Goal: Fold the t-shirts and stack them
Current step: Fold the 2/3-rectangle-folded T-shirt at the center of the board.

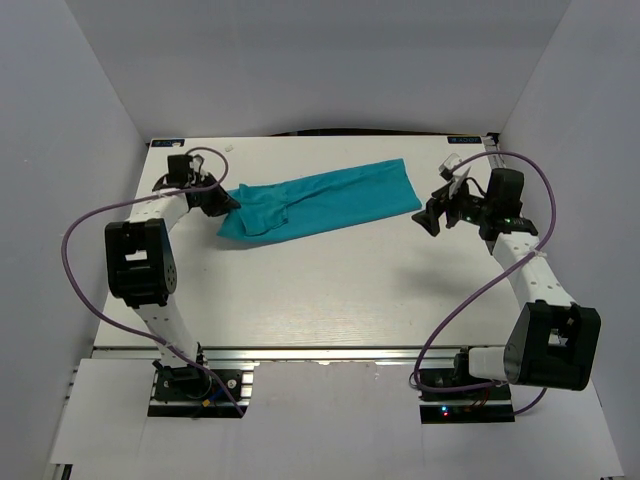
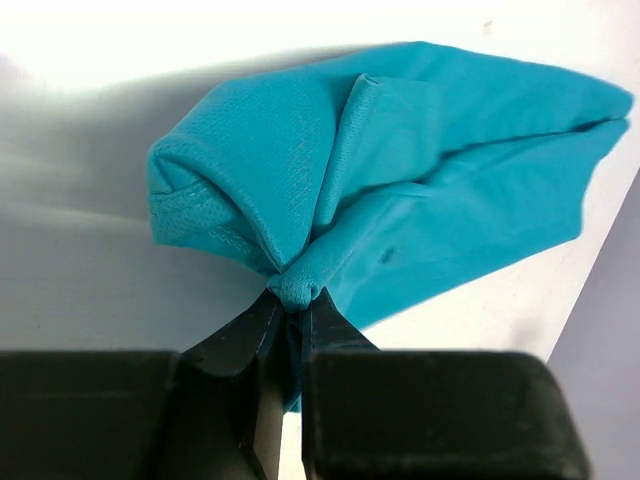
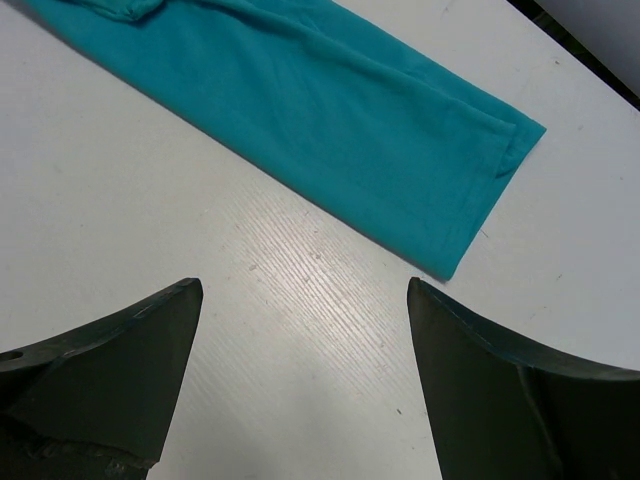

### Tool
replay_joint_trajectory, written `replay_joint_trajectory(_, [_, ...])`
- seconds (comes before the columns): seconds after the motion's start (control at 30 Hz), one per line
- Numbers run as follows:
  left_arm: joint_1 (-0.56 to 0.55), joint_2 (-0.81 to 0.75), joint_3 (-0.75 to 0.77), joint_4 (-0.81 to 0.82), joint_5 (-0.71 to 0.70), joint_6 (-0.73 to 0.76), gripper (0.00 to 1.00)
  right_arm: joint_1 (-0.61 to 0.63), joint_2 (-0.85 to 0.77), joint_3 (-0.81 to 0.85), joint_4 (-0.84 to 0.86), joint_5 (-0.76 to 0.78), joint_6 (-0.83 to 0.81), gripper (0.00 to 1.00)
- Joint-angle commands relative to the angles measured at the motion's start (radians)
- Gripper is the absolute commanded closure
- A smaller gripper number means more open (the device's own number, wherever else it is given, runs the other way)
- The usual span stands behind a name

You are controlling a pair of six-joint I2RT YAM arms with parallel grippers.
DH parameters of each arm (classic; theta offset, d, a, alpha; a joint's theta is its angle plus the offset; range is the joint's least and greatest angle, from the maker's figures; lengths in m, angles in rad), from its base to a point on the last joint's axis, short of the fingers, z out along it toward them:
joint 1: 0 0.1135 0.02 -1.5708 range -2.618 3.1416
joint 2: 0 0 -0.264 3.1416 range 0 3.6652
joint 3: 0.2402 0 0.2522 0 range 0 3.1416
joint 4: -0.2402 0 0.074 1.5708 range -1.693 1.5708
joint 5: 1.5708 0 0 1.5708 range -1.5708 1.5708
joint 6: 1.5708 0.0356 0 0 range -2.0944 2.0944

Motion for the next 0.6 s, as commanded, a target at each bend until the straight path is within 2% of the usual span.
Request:
replay_joint_trajectory(0.0, [-0.015,-0.038,0.118,-0.125,-0.015,0.047,1.00,-0.009,-0.040,-0.020,0.051,-0.023,-0.016,0.11])
replay_joint_trajectory(0.23, [-0.060,0.059,0.339,-0.260,-0.020,0.019,1.00,-0.013,-0.037,-0.040,0.080,-0.039,-0.004,0.11])
replay_joint_trajectory(0.27, [-0.103,0.076,0.365,-0.273,-0.026,0.015,1.00,-0.013,-0.036,-0.041,0.085,-0.042,-0.002,0.11])
replay_joint_trajectory(0.57, [-0.227,0.312,0.690,-0.389,-0.080,-0.057,1.00,-0.025,-0.056,-0.069,0.119,-0.056,0.009,0.11])
